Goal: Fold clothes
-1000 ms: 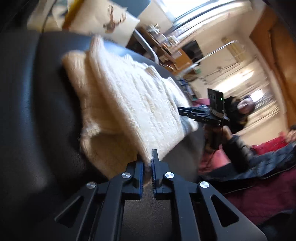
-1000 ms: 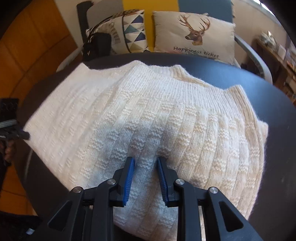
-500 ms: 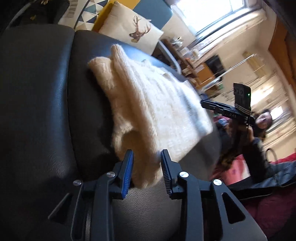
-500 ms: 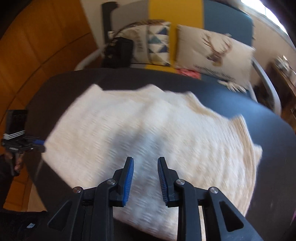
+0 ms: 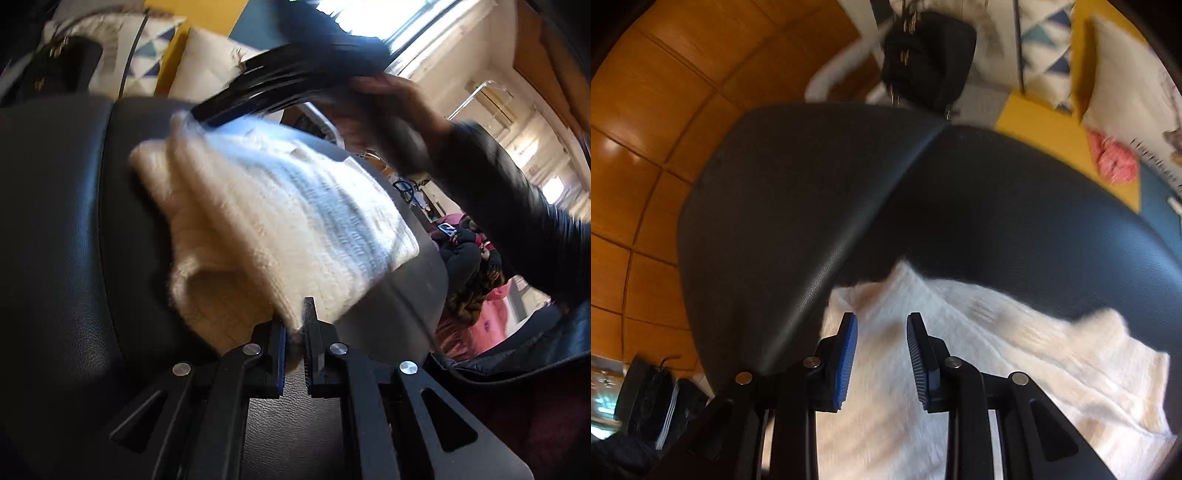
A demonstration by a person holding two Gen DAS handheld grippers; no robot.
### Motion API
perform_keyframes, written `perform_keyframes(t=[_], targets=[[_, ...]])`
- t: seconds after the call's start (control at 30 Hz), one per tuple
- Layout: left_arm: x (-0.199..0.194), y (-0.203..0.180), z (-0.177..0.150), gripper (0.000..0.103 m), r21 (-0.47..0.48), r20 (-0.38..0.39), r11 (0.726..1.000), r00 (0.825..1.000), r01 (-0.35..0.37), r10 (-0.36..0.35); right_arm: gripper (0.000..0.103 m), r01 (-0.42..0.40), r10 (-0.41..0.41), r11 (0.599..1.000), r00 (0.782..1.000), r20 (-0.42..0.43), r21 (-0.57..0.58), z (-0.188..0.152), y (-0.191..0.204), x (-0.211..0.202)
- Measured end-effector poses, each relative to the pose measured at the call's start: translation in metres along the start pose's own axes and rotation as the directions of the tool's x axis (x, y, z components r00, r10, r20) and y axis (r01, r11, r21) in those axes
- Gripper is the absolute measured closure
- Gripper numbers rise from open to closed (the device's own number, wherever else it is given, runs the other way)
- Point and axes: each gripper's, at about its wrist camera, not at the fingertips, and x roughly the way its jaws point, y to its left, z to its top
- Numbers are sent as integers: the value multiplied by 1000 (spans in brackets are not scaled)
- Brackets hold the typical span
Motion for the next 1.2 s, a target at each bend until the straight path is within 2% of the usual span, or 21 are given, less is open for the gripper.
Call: perform_keyframes(t=[0.07, 0.1, 0.13, 0.17, 0.27, 0.33, 0.37, 0.43, 0.57, 0.67, 0.73, 0.77, 0.8, 0.83, 0.87, 0.9, 0.93, 1.0, 1.07, 1.1, 1.2], targets=[[-2, -2, 5, 96, 7, 12, 1000, 1000, -18, 18, 76, 73, -75, 995, 997, -25, -73, 5, 14, 19], [-3, -2, 7, 96, 6, 20, 1000, 1000, -22, 22, 86, 154, -157, 978, 987, -15, -140, 5, 24, 27], [-7, -3, 5, 96, 11, 33, 1000, 999, -28, 27, 89, 214, -218, 959, 976, -3, -184, 3, 33, 33], [-10, -6, 4, 96, 18, 46, 999, 998, -38, 37, 96, 225, -224, 950, 974, 29, -216, 0, 43, 32], [-10, 5, -10, 96, -6, 17, 997, 997, -71, 71, 99, 151, -109, 956, 979, 174, -251, -7, 65, 4], [7, 28, -20, 96, -101, -56, 991, 995, -89, 83, 100, 194, -156, 950, 974, 165, -245, -4, 63, 12], [10, 39, -22, 96, -160, -65, 984, 996, -72, 62, 100, 229, -197, 946, 968, 154, -231, -2, 58, 21], [3, 57, -21, 96, -277, -12, 961, 1000, -1, -2, 99, 171, -150, 969, 981, 126, -179, -1, 44, 24], [-18, 46, -15, 95, -229, 19, 973, 1000, -13, 18, 82, 38, -20, 995, 981, 191, -93, -14, 28, -13], [-25, 33, -11, 92, -153, 13, 987, 998, -57, 60, 82, 8, 14, 996, 970, 243, -89, -44, 18, -45], [-20, 34, -8, 90, -156, 3, 987, 999, -41, 43, 81, 50, -27, 994, 974, 224, -99, -64, 9, -51], [-16, 36, -6, 85, -166, -3, 986, 999, -34, 33, 80, 72, -48, 992, 976, 214, -104, -74, 4, -53], [-11, 39, -5, 83, -174, -19, 984, 999, -44, 41, 80, 94, -70, 990, 976, 204, -110, -84, -1, -56], [-5, 44, -5, 83, -181, -46, 981, 997, -76, 69, 80, 162, -140, 981, 971, 192, -106, -89, -1, -50], [0, 51, -5, 83, -197, -75, 972, 991, -124, 111, 81, 231, -210, 968, 961, 180, -103, -93, -1, -43], [1, 59, -5, 92, -228, -86, 961, 987, -154, 138, 81, 313, -293, 945, 939, 181, -95, -96, -5, -36], [-4, 63, -5, 92, -260, -69, 954, 989, -148, 135, 81, 363, -342, 929, 919, 196, -76, -99, -13, -36], [-17, 66, -4, 92, -294, -56, 940, 984, -175, 166, 81, 330, -324, 944, 911, 255, 20, -103, -31, -54], [-29, 64, -5, 92, -313, -51, 934, 985, -171, 163, 81, 187, -216, 975, 921, 323, 120, -112, -54, -85], [-34, 63, -5, 92, -318, -48, 933, 985, -171, 165, 81, 140, -187, 977, 924, 333, 159, -119, -67, -96], [-48, 54, 6, 91, -320, 29, 936, 986, -146, 164, 80, 163, -227, 963, 922, 313, 216, -142, -97, -122]])
